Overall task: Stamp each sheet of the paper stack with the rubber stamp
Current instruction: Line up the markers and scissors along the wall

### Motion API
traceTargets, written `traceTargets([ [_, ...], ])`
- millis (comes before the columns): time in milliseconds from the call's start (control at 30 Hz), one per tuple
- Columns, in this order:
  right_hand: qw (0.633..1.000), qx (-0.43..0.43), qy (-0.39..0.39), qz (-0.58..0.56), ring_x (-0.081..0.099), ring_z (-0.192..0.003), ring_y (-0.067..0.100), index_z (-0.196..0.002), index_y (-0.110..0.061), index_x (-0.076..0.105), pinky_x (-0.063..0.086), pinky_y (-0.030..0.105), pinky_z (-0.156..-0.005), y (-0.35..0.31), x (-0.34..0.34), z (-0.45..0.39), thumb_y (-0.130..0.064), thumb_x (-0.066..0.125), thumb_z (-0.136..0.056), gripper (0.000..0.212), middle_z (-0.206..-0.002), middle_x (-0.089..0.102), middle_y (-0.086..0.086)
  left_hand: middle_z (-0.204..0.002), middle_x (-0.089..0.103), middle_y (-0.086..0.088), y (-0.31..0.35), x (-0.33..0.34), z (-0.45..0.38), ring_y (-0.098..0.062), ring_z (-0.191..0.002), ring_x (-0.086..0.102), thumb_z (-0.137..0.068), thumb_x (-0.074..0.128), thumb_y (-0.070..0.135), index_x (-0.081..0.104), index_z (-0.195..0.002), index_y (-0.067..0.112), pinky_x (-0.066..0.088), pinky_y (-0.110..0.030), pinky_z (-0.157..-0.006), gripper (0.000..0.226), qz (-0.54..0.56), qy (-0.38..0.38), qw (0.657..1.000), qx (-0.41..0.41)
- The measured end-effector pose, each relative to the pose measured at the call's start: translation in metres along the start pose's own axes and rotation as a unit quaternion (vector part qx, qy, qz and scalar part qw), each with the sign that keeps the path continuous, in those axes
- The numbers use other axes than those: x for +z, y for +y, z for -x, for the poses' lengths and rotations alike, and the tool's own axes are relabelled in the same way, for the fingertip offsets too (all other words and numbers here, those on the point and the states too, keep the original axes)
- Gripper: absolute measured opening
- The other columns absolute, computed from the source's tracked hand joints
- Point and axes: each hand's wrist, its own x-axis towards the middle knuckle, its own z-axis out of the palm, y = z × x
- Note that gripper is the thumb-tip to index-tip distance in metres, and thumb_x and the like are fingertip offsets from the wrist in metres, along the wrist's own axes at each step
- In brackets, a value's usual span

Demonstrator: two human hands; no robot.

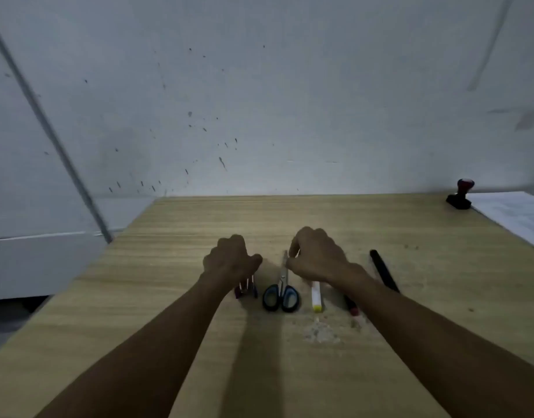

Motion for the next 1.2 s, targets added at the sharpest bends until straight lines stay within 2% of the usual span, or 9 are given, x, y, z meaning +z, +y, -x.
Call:
traceTargets([
  [167, 0.997, 0.028, -0.029, 0.073, 0.047, -0.071, 0.017, -0.081, -0.020, 0.041, 0.037, 0.029, -0.059, -0.005, 0.026, -0.001, -0.032, 0.067, -0.080, 0.029, -0.083, 0.042, -0.004, -0.096, 0.050, -0.006, -0.004, 0.011, 0.002, -0.026, -0.089, 0.057, -0.078, 0.064, 0.052, 0.045, -0.094, 0.016, 0.046, -0.033, -0.073, 0.044, -0.012, -0.085, 0.996, -0.038],
  [300, 0.994, 0.038, -0.020, 0.104, 0.056, -0.098, 0.028, -0.089, -0.020, 0.040, 0.041, 0.043, -0.095, -0.013, 0.039, 0.001, -0.039, 0.064, -0.082, 0.032, -0.101, 0.053, 0.004, -0.111, 0.051, -0.010, -0.003, 0.014, 0.002, -0.028, -0.095, 0.055, -0.085, 0.058, 0.039, 0.046, -0.103, 0.014, 0.043, -0.035, -0.076, 0.033, -0.027, -0.075, 0.997, -0.023],
  [400, 0.991, 0.065, -0.008, 0.113, 0.056, -0.103, 0.027, -0.088, -0.020, 0.040, 0.034, 0.045, -0.108, -0.017, 0.043, 0.002, -0.032, 0.066, -0.082, 0.029, -0.106, 0.058, 0.004, -0.107, 0.051, -0.010, -0.005, 0.013, 0.002, -0.029, -0.098, 0.057, -0.088, 0.054, 0.039, 0.047, -0.104, 0.013, 0.044, -0.035, -0.077, 0.031, -0.010, -0.066, 0.997, -0.024],
  [633, 0.991, 0.130, 0.014, 0.041, 0.054, -0.112, 0.027, -0.084, -0.020, 0.039, 0.033, 0.044, -0.111, -0.020, 0.048, 0.002, -0.024, 0.062, -0.081, 0.024, -0.105, 0.061, 0.005, -0.084, 0.057, -0.006, -0.023, 0.011, -0.006, -0.023, -0.078, 0.058, -0.080, 0.061, 0.037, 0.049, -0.080, 0.013, 0.041, -0.029, -0.061, 0.027, 0.179, -0.075, 0.977, -0.085],
  [733, 0.991, 0.133, -0.008, 0.033, 0.055, -0.109, 0.026, -0.075, -0.017, 0.039, 0.027, 0.045, -0.115, -0.023, 0.050, 0.001, -0.024, 0.060, -0.079, 0.023, -0.081, 0.051, 0.000, -0.085, 0.063, -0.015, -0.032, 0.006, -0.012, -0.027, -0.076, 0.060, -0.079, 0.065, 0.031, 0.060, -0.083, 0.002, 0.041, -0.029, -0.060, 0.029, 0.293, -0.074, 0.946, -0.117],
  [833, 0.991, 0.131, -0.019, 0.026, 0.058, -0.102, 0.027, -0.074, -0.019, 0.037, 0.032, 0.041, -0.106, -0.030, 0.050, -0.001, -0.026, 0.059, -0.085, 0.026, -0.091, 0.056, 0.003, -0.076, 0.064, -0.017, -0.041, -0.001, -0.016, -0.028, -0.069, 0.057, -0.084, 0.065, 0.031, 0.064, -0.072, 0.001, 0.040, -0.032, -0.063, 0.032, 0.367, -0.082, 0.920, -0.116],
  [967, 0.992, 0.125, -0.028, 0.017, 0.056, -0.107, 0.025, -0.090, -0.016, 0.043, 0.029, 0.038, -0.106, -0.035, 0.047, -0.003, -0.026, 0.055, -0.092, 0.016, -0.108, 0.058, 0.007, -0.059, 0.048, -0.009, -0.053, -0.008, -0.019, -0.020, -0.052, 0.044, -0.088, 0.062, 0.025, 0.053, -0.059, 0.007, 0.032, -0.028, -0.055, 0.035, 0.398, -0.076, 0.909, -0.098],
  [1133, 0.988, 0.138, -0.026, -0.062, 0.059, -0.095, 0.027, -0.102, -0.011, 0.056, 0.042, 0.030, -0.073, -0.046, 0.053, -0.017, -0.017, 0.061, -0.090, 0.015, -0.103, 0.058, 0.006, -0.066, 0.058, -0.014, -0.073, -0.015, -0.026, -0.012, -0.041, 0.051, -0.093, 0.058, 0.031, 0.054, -0.063, 0.008, 0.034, -0.016, -0.039, 0.038, 0.458, -0.054, 0.877, -0.138],
  [1200, 0.980, 0.157, -0.021, -0.117, 0.063, -0.089, 0.026, -0.100, -0.006, 0.065, 0.047, 0.031, -0.068, -0.053, 0.058, -0.028, -0.015, 0.064, -0.088, 0.014, -0.100, 0.065, 0.009, -0.064, 0.060, -0.012, -0.082, -0.018, -0.030, -0.014, -0.044, 0.052, -0.093, 0.058, 0.033, 0.056, -0.063, 0.008, 0.036, -0.017, -0.041, 0.039, 0.477, -0.048, 0.863, -0.159],
])
